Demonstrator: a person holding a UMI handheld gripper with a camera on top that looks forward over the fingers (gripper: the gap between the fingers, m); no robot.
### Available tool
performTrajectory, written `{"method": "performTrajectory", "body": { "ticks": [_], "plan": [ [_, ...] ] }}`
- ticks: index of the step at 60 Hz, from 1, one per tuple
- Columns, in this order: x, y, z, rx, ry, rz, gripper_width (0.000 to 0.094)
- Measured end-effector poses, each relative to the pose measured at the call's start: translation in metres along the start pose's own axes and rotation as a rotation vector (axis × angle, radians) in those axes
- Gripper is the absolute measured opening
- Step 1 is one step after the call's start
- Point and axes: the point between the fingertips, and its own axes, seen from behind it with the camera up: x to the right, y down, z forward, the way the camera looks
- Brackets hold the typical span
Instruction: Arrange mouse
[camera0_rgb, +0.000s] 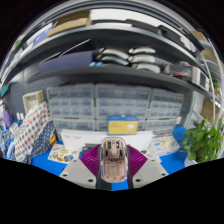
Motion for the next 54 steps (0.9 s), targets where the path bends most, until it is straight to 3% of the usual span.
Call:
{"method": "performTrajectory", "body": {
  "ticks": [9,23,30,40,50,51,54],
  "plan": [
    [-0.082,0.078,0.04,-0.12,-0.075,-0.019,0.0363],
    [-0.131,0.223,0.083,-0.348,-0.112,-0.011,0.0363],
    [-0.139,0.261,0.089,-0.409,-0.114,-0.014,0.0367],
    [-0.139,0.261,0.092,-0.388,-0.103,-0.027,0.0365],
    [-0.138,0.261,0.089,-0.412,-0.106,0.003,0.0488],
    [-0.138,0.261,0.089,-0.421,-0.108,0.015,0.0515],
    [-0.133,0.253,0.085,-0.418,-0.096,0.039,0.0723]
  ]
}}
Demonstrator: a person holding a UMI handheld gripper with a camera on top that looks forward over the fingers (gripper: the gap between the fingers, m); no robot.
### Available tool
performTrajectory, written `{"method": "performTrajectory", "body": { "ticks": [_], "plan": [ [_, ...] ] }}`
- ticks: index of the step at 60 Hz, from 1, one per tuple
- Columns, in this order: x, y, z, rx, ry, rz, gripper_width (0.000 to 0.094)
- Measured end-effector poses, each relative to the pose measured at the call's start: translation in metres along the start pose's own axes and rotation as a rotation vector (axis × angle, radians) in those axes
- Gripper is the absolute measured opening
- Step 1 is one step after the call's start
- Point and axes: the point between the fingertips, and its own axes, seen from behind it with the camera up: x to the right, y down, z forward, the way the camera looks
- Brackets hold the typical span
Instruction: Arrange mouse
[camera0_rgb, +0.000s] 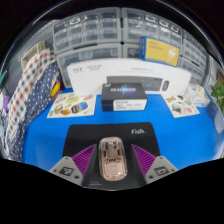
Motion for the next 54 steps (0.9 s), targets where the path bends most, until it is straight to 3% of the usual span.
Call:
{"method": "performTrajectory", "body": {
  "ticks": [2,26,39,54],
  "plan": [
    [0.005,-0.009,-0.007,0.022,0.009,0.003,0.0826],
    [0.098,-0.098,-0.177,0.261,0.06,0.01,0.0849],
    [0.164,-0.084,-0.246,0.308,0.043,-0.028,0.0846],
    [0.215,-0.047,-0.281,0.294,0.01,-0.031,0.0831]
  ]
}}
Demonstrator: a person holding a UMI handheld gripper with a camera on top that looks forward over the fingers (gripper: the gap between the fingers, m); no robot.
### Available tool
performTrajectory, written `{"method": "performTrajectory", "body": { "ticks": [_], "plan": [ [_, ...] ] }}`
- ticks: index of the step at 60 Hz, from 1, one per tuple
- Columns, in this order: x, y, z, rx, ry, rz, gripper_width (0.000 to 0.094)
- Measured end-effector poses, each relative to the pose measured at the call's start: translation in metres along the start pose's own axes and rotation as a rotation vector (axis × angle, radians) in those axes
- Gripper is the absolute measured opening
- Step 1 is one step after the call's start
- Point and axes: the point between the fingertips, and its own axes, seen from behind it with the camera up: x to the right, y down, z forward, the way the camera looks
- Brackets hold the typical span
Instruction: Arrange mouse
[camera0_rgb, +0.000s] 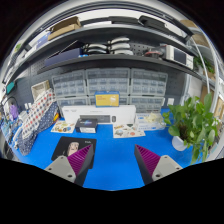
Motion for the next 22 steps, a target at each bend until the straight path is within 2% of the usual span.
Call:
{"method": "performTrajectory", "body": {
  "ticks": [22],
  "plan": [
    [0.038,0.022,-0.022,-0.018,0.023,0.033,0.0829]
  ]
}}
